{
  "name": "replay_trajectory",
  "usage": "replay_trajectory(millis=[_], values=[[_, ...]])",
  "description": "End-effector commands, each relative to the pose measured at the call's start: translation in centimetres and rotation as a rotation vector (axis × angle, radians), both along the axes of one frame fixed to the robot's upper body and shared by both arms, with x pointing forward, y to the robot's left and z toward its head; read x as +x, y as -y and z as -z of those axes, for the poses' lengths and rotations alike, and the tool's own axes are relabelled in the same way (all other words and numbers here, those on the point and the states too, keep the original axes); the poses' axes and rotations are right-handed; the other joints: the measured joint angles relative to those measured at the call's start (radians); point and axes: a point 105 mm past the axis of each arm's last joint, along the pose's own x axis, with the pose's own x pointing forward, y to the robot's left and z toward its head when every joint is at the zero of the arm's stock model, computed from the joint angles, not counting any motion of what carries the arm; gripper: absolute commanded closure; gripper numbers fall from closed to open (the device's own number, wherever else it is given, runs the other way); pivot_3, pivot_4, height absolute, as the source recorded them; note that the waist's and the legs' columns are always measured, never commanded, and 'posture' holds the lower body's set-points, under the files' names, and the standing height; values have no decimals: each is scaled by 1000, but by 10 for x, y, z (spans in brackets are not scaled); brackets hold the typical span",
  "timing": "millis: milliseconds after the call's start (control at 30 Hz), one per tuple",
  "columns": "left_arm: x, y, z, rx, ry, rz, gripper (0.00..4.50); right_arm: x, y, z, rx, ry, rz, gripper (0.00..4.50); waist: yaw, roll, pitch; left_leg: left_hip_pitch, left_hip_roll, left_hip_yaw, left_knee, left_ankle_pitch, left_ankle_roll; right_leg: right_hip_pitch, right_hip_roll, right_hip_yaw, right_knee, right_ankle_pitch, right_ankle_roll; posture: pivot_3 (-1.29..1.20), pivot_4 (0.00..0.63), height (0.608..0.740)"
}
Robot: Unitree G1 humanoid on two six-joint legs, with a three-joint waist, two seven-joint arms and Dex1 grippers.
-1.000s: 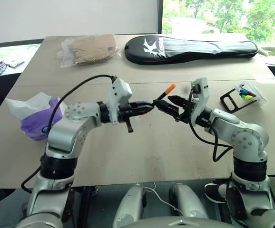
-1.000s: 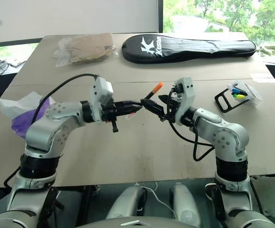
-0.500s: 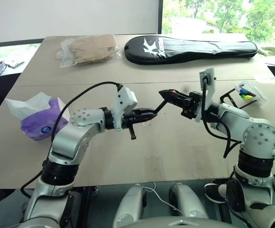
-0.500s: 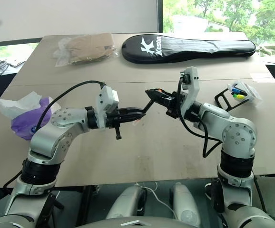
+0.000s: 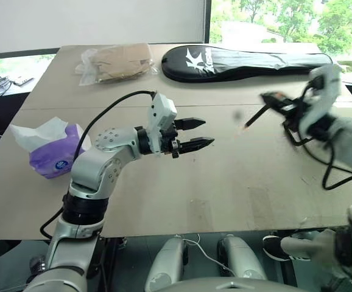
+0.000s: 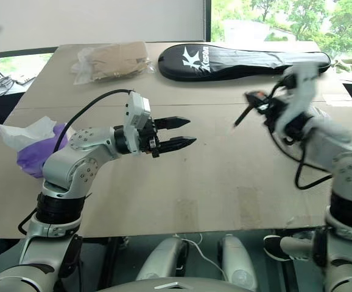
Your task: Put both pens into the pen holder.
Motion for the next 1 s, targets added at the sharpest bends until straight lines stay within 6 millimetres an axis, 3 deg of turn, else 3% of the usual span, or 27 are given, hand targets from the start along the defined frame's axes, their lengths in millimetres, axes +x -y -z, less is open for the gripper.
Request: replay_trajectory(millis=[33,133,300,700,833,1000], values=[[-6,16,-11,-1,110,16,1589,-6,28,-44,-202,153,109,4457,-2,1,0,0,0,0,-1,0,0,0,0,0,0,0,0,0,150,740],[-11,28,-12,-17,123,53,1589,-5,56,-59,-429,180,247,4457,0,2,1,0,0,1,-1,0,0,1,0,0,-1,0,0,0,150,740],[-20,34,-13,-44,85,105,1589,2,70,-53,-588,160,311,4457,-5,2,1,1,1,2,0,0,0,1,0,3,0,0,0,0,150,740],[-22,33,-16,-71,64,84,1589,19,73,-25,-674,119,312,4457,6,2,1,0,1,1,0,0,0,1,0,4,-1,0,0,0,150,740],[-22,32,-16,-70,65,70,1589,20,68,-24,-631,113,293,4457,15,2,1,0,1,1,0,0,0,1,0,4,-1,0,0,0,150,740],[-22,31,-17,-69,68,63,1589,21,76,-17,-724,100,319,4457,22,2,1,-1,0,0,1,1,-1,1,0,3,-1,0,0,0,150,740]])
